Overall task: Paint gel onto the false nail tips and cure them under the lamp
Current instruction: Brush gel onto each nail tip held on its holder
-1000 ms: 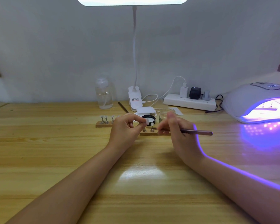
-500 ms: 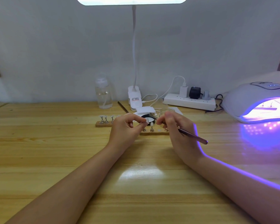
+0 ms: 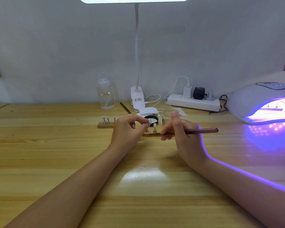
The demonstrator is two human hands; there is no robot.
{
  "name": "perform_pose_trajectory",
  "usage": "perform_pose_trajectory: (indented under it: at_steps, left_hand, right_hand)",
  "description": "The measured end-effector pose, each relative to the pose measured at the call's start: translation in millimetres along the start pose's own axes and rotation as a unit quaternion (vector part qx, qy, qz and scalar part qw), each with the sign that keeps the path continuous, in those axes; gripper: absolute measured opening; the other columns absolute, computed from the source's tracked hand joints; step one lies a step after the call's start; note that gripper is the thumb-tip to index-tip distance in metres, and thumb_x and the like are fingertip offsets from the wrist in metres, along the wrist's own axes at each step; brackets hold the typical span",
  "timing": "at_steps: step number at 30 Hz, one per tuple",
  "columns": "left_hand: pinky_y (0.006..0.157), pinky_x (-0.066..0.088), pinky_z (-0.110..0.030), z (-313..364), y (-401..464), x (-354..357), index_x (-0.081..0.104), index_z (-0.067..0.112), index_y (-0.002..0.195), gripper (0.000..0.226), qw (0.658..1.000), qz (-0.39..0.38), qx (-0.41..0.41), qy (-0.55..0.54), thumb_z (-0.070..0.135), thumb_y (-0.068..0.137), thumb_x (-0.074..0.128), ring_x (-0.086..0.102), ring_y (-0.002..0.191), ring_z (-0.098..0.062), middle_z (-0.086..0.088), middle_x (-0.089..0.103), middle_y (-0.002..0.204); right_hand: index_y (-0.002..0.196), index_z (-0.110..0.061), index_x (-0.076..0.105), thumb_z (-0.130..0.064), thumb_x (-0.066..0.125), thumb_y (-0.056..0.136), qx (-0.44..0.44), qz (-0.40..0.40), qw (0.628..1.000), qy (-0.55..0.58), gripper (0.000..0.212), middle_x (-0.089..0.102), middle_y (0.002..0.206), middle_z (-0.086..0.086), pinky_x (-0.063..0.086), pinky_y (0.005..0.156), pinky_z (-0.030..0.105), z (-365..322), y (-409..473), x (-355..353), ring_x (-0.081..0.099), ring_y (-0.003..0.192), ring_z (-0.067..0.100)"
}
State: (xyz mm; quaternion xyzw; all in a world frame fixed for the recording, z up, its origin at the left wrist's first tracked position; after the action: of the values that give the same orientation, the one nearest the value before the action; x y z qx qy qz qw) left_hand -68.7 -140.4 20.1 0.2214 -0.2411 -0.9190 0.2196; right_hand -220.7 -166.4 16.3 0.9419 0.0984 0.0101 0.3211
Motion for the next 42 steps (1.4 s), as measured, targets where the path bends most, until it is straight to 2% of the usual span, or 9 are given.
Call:
perform_pose_trajectory:
  at_steps: [6, 10, 13, 17, 19, 24, 31, 37, 42]
  left_hand:
    - [0.063, 0.04, -0.014, 2, 1, -1, 0.067, 0.028, 0.07, 0.021, 1.0, 0.011, 0.015, 0.01, 0.008, 0.073, 0.074, 0.046, 0.063, -0.002, 0.013, 0.06, 0.074]
    - [0.092, 0.039, -0.05, 5, 0, -1, 0.069, 0.027, 0.081, 0.014, 0.998, 0.014, 0.021, 0.064, 0.017, 0.072, 0.075, 0.055, 0.095, -0.017, 0.015, 0.054, 0.084]
    - [0.092, 0.036, -0.054, 8, -1, -1, 0.072, 0.024, 0.084, 0.013, 0.996, 0.014, 0.027, 0.083, 0.019, 0.072, 0.074, 0.053, 0.091, -0.017, 0.018, 0.055, 0.08]
    - [0.089, 0.038, -0.056, 6, -1, -1, 0.073, 0.022, 0.086, 0.015, 0.997, 0.019, 0.035, 0.068, 0.017, 0.072, 0.075, 0.058, 0.082, -0.022, 0.005, 0.068, 0.08]
    - [0.087, 0.042, -0.052, 4, -1, -2, 0.073, 0.022, 0.082, 0.015, 0.998, 0.029, 0.026, 0.041, 0.014, 0.07, 0.076, 0.059, 0.072, -0.017, 0.005, 0.07, 0.078]
    - [0.071, 0.044, -0.024, 2, 0, -2, 0.07, 0.027, 0.074, 0.015, 0.999, 0.019, 0.02, 0.021, 0.013, 0.071, 0.076, 0.052, 0.059, 0.001, 0.011, 0.068, 0.072]
    - [0.065, 0.044, -0.027, 2, 1, 1, 0.072, 0.017, 0.081, 0.012, 0.999, -0.002, 0.05, 0.007, 0.007, 0.074, 0.073, 0.06, 0.073, -0.028, 0.0, 0.069, 0.077]
    - [0.058, 0.04, -0.013, -1, 2, -1, 0.067, 0.03, 0.072, 0.024, 0.999, 0.008, 0.044, -0.006, 0.007, 0.072, 0.074, 0.048, 0.058, 0.0, 0.015, 0.064, 0.068]
    - [0.057, 0.04, -0.013, -4, 2, -1, 0.067, 0.035, 0.069, 0.027, 0.999, 0.012, 0.038, -0.005, 0.01, 0.07, 0.076, 0.049, 0.058, 0.0, 0.023, 0.062, 0.062]
  right_hand:
    - [0.063, -0.025, 0.061, -0.029, 0.036, 0.091, -0.028, 0.022, 0.999, -0.01, 0.038, 0.062, 0.063, -0.006, 0.044, 0.059, 0.02, -7, 3, -4, 0.054, 0.06, 0.002]
    - [0.063, -0.02, 0.061, -0.027, 0.035, 0.092, -0.024, 0.017, 0.999, -0.016, 0.039, 0.062, 0.064, -0.003, 0.044, 0.059, 0.025, -6, 3, -3, 0.053, 0.06, 0.005]
    - [0.064, -0.02, 0.061, -0.028, 0.035, 0.092, -0.023, 0.023, 0.999, -0.017, 0.039, 0.063, 0.064, -0.001, 0.045, 0.06, 0.026, -6, 2, -4, 0.055, 0.062, 0.006]
    - [0.064, -0.019, 0.061, -0.027, 0.034, 0.092, -0.016, 0.032, 0.999, -0.016, 0.04, 0.063, 0.066, 0.004, 0.044, 0.061, 0.035, -6, 3, -6, 0.056, 0.066, 0.021]
    - [0.063, -0.021, 0.06, -0.026, 0.034, 0.092, -0.02, 0.029, 0.999, -0.013, 0.039, 0.063, 0.066, 0.003, 0.044, 0.059, 0.027, -6, 3, -6, 0.056, 0.064, 0.014]
    - [0.066, -0.024, 0.059, -0.035, 0.036, 0.09, -0.049, 0.003, 0.999, -0.024, 0.035, 0.061, 0.068, -0.004, 0.042, 0.062, 0.015, -9, 2, -4, 0.053, 0.063, 0.001]
    - [0.073, -0.028, 0.06, -0.041, 0.034, 0.088, -0.062, -0.027, 0.995, -0.071, 0.033, 0.062, 0.072, -0.012, 0.041, 0.065, 0.011, -8, 1, 0, 0.056, 0.072, -0.001]
    - [0.06, -0.019, 0.064, -0.037, 0.038, 0.089, -0.005, -0.035, 0.999, -0.025, 0.043, 0.063, 0.057, -0.008, 0.043, 0.061, 0.014, -1, 0, 1, 0.058, 0.058, 0.001]
    - [0.066, -0.023, 0.063, -0.029, 0.037, 0.092, -0.046, -0.012, 0.998, -0.039, 0.037, 0.063, 0.062, -0.01, 0.043, 0.063, 0.014, -7, 1, -2, 0.058, 0.063, 0.0]
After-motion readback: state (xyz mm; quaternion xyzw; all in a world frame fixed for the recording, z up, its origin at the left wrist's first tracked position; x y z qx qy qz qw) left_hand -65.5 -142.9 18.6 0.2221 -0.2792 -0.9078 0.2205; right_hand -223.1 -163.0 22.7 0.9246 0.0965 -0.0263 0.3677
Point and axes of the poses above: each hand's wrist, its own y-axis towards the middle knuckle, its own x-axis out of the palm, z = x × y, the point moved 5 cm from there along y, towards the middle knuckle
